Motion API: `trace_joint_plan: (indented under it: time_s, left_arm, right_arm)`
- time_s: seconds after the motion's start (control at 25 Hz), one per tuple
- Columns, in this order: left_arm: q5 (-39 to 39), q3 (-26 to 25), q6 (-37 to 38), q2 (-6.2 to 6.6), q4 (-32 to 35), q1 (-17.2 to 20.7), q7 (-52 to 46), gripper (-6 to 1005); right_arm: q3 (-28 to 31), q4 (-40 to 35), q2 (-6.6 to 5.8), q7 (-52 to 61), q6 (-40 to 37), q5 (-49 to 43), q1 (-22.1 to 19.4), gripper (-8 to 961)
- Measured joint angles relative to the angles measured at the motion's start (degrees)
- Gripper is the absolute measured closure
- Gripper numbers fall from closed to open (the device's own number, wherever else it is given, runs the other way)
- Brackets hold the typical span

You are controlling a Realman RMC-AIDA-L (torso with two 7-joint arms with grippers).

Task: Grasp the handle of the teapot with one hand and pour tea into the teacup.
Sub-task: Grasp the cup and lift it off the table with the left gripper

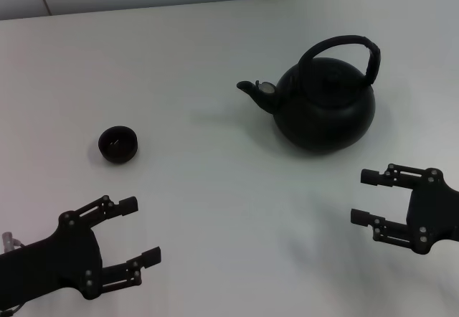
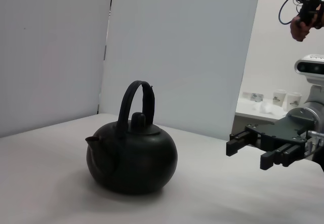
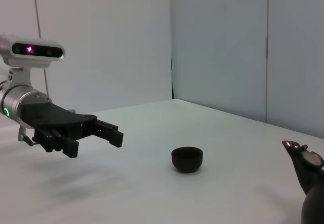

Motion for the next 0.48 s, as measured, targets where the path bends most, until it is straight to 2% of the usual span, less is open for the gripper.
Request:
trace_joint_plan:
  time_s: [0.48]
  left_arm:
    - [0.13, -0.01, 0.18, 0.03, -0.01, -0.17, -0.04, 140]
  right_arm:
    - [0.24, 0.0, 0.07, -0.03, 0.0, -0.03, 0.08, 326]
